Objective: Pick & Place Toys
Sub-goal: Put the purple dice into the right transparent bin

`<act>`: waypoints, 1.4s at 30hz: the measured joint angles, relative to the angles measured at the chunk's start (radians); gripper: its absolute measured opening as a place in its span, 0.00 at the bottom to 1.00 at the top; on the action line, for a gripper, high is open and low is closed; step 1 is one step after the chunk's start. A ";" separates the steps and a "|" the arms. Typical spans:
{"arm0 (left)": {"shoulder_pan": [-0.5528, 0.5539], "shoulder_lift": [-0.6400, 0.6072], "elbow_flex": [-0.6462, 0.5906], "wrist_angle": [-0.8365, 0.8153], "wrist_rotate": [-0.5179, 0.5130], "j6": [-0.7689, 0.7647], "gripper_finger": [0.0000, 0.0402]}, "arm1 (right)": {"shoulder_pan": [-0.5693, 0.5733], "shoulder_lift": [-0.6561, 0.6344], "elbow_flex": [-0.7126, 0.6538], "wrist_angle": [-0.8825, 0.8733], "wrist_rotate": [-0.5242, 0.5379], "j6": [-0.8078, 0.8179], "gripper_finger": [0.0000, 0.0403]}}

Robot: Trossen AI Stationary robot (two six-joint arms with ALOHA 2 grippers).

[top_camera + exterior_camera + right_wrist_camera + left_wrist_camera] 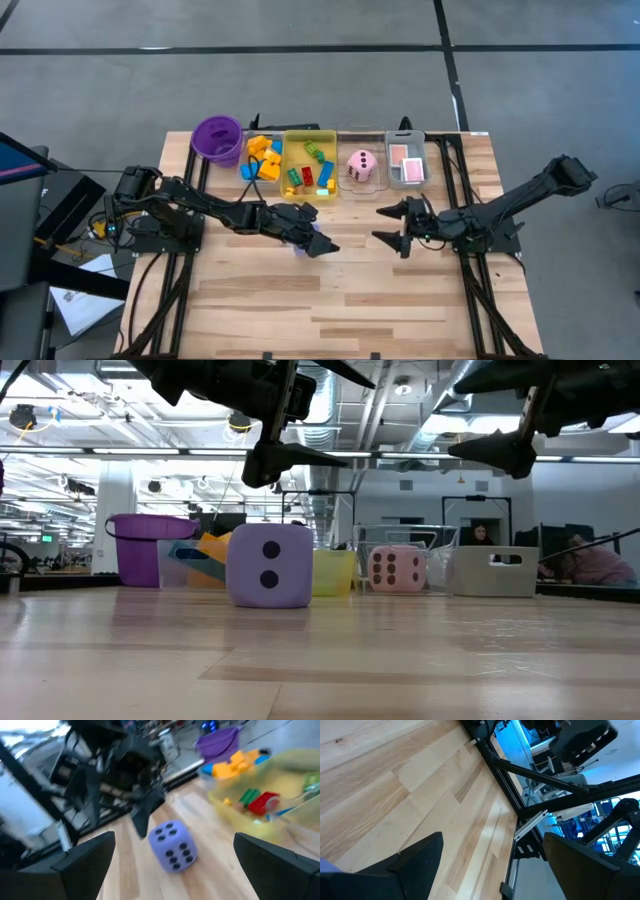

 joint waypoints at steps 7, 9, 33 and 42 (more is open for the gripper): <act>0.000 0.000 0.000 0.000 -0.009 0.000 0.84 | -0.019 0.089 0.000 0.092 0.035 0.000 0.99; 0.000 0.000 0.000 0.000 -0.028 0.000 0.84 | -0.027 0.134 -0.001 0.113 0.019 -0.009 0.99; -0.002 0.000 0.000 -0.105 -0.071 0.114 0.84 | -0.096 0.710 0.145 0.491 -0.152 -0.270 0.99; -0.002 0.000 0.000 -0.129 -0.071 0.159 0.84 | -0.124 0.885 0.291 0.484 -0.182 -0.396 0.99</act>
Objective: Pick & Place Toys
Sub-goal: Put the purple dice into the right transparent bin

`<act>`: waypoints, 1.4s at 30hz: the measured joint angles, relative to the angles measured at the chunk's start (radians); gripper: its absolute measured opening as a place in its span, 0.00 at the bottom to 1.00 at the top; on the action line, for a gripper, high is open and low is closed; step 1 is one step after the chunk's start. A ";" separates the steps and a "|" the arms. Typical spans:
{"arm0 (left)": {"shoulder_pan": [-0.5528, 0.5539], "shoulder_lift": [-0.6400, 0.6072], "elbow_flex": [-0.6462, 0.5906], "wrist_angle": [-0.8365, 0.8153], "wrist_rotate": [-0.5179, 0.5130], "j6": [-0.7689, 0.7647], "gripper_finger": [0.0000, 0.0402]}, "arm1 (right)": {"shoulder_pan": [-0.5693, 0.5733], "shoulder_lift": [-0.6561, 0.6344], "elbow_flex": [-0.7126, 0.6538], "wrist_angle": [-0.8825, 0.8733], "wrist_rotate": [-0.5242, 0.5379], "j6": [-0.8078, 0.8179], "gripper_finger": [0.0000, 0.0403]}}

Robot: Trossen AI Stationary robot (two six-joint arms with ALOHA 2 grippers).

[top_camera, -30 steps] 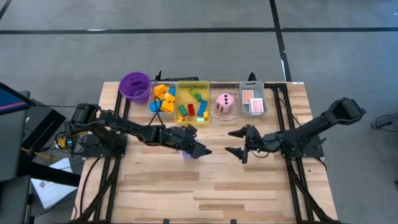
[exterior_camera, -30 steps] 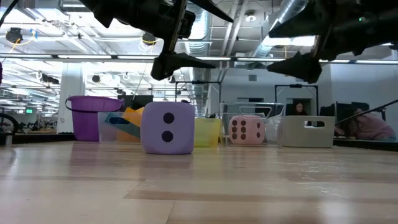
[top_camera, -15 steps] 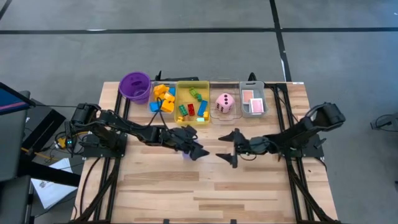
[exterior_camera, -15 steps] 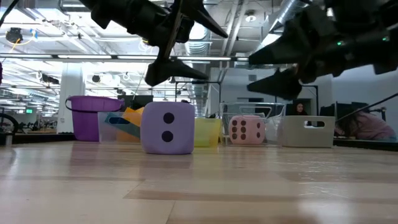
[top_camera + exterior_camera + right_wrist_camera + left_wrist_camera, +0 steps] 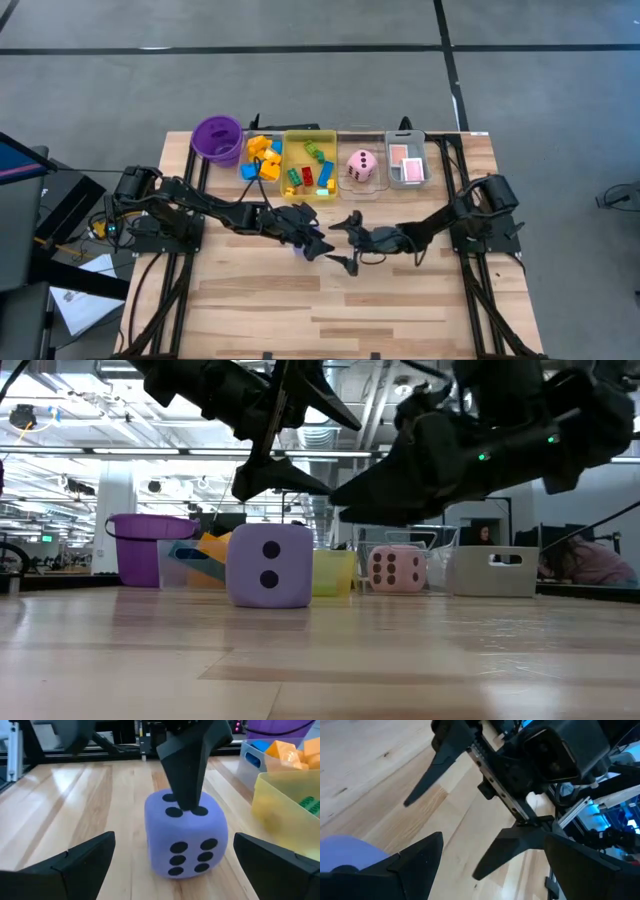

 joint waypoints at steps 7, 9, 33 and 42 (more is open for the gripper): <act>0.000 0.000 0.000 -0.033 0.000 0.000 0.84 | -0.024 0.014 0.022 -0.017 0.019 -0.009 0.99; 0.000 0.000 0.000 -0.041 0.000 0.000 0.84 | -0.034 -0.005 0.022 -0.056 0.020 -0.029 0.99; 0.000 0.000 0.000 -0.040 -0.009 -0.028 0.84 | -0.078 -0.038 0.021 -0.383 -0.212 0.159 0.99; 0.003 0.000 0.000 -0.032 -0.018 -0.028 0.84 | -0.077 -0.028 0.022 -0.344 -0.347 0.196 0.99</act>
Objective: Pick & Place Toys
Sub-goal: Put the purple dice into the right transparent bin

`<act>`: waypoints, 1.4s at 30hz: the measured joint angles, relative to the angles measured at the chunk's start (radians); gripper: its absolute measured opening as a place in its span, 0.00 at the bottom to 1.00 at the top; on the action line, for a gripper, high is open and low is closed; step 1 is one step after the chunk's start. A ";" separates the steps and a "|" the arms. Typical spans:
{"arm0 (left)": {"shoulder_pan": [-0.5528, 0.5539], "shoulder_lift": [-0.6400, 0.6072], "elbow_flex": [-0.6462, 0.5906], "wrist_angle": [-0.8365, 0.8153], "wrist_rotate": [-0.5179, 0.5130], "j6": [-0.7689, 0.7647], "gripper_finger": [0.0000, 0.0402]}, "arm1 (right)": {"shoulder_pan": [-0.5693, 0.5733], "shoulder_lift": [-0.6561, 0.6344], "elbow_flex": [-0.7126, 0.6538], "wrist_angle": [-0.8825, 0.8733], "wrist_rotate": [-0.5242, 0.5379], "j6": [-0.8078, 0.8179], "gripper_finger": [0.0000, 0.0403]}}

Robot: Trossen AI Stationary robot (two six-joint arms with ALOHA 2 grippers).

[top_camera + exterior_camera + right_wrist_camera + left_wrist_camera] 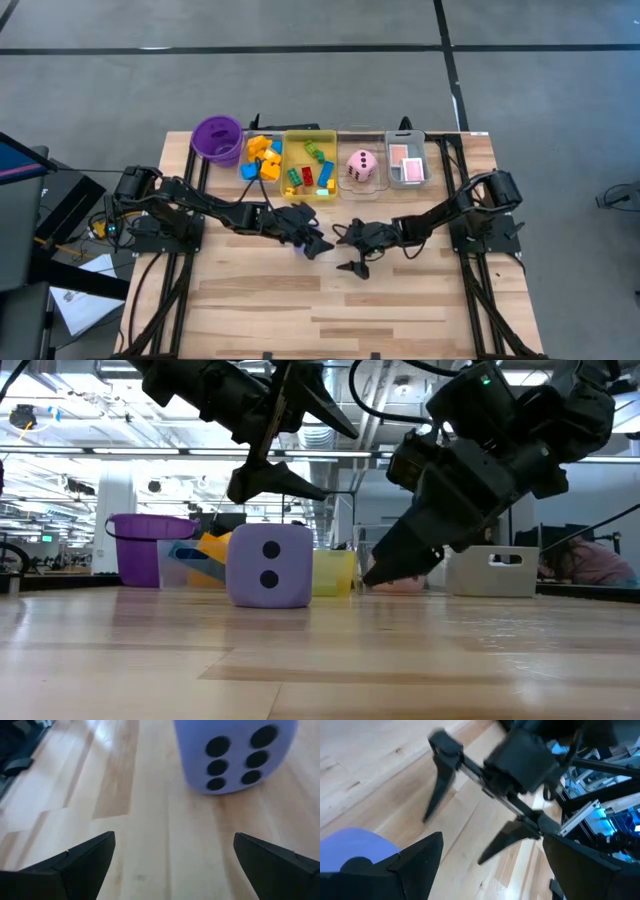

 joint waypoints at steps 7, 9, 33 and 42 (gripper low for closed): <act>0.001 0.000 0.000 0.023 -0.032 0.000 0.84 | -0.001 0.000 -0.001 0.030 -0.008 0.058 0.99; 0.001 0.000 0.000 0.023 -0.032 0.000 0.84 | 0.000 0.000 0.000 0.073 -0.008 0.020 0.99; 0.056 -0.107 0.001 -0.113 -0.051 0.361 0.84 | -0.075 0.008 0.000 0.149 0.030 -0.062 0.99; 0.049 -0.227 0.001 -0.422 -0.090 0.430 0.84 | -0.109 0.008 -0.001 0.149 0.038 -0.203 0.99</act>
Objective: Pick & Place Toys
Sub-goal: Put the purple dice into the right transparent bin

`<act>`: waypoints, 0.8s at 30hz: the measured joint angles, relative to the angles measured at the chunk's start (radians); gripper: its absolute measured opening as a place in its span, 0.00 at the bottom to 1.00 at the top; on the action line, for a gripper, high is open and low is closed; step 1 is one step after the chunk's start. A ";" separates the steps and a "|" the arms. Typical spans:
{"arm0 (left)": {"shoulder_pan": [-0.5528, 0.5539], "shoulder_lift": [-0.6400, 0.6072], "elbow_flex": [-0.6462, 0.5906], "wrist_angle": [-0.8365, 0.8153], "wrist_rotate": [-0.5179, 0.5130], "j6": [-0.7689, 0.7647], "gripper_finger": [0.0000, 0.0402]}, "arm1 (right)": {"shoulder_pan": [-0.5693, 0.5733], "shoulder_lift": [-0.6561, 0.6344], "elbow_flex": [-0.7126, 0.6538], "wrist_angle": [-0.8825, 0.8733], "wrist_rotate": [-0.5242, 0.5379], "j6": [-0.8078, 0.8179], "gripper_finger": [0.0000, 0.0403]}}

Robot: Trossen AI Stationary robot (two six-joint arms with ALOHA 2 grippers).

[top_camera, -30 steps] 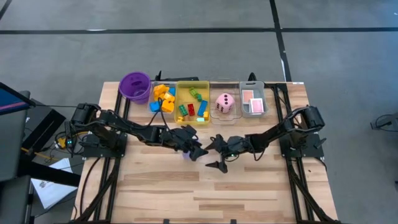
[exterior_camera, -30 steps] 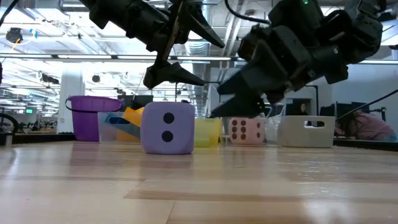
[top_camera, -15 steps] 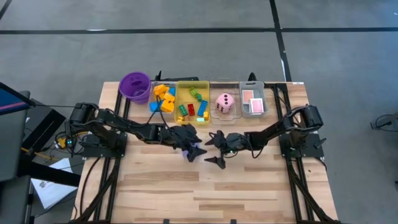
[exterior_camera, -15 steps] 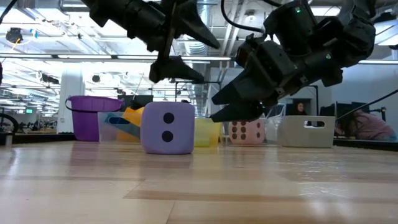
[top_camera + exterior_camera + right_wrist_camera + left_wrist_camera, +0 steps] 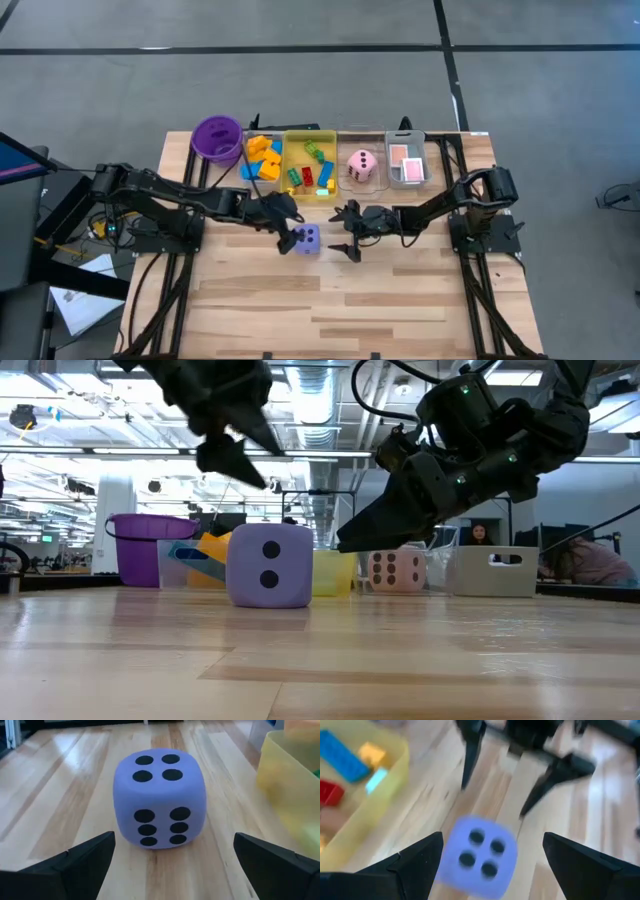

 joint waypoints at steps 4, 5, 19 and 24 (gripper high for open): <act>-0.006 -0.005 0.000 -0.097 0.020 0.001 0.84 | -0.005 0.000 0.008 -0.003 0.006 -0.044 0.99; -0.008 -0.005 0.000 -0.117 0.028 0.001 0.84 | -0.005 0.000 0.013 -0.003 0.006 -0.044 0.99; -0.016 0.030 -0.001 -0.419 0.054 -0.002 0.84 | -0.005 0.000 0.103 -0.084 0.004 -0.076 0.99; -0.016 0.117 -0.001 -0.332 0.054 0.030 0.84 | -0.006 0.000 0.102 -0.109 0.003 -0.076 0.99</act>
